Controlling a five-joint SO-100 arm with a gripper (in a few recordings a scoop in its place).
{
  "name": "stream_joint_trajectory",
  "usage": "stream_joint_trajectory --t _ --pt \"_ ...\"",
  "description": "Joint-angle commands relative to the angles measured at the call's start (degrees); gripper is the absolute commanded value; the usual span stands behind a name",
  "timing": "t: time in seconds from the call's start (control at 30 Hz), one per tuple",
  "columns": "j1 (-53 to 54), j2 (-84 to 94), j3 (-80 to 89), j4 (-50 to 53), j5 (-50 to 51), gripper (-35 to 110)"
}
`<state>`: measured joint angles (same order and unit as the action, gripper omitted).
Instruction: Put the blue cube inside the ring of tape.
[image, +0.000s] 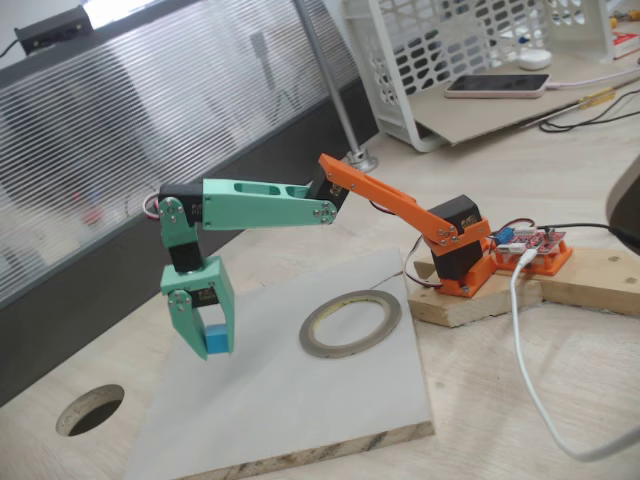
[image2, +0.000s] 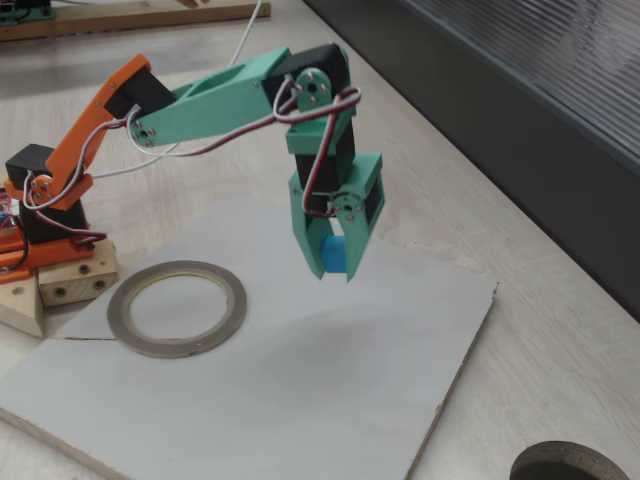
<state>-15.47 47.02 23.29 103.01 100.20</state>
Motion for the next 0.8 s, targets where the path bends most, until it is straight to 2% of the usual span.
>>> stream_joint_trajectory --t 0.0,0.43,0.77 --pt "-0.6 2.6 -1.8 0.7 0.7 6" --pt "0.2 3.2 -1.2 0.8 0.4 6" --pt "18.7 3.2 -1.2 0.7 0.4 6"
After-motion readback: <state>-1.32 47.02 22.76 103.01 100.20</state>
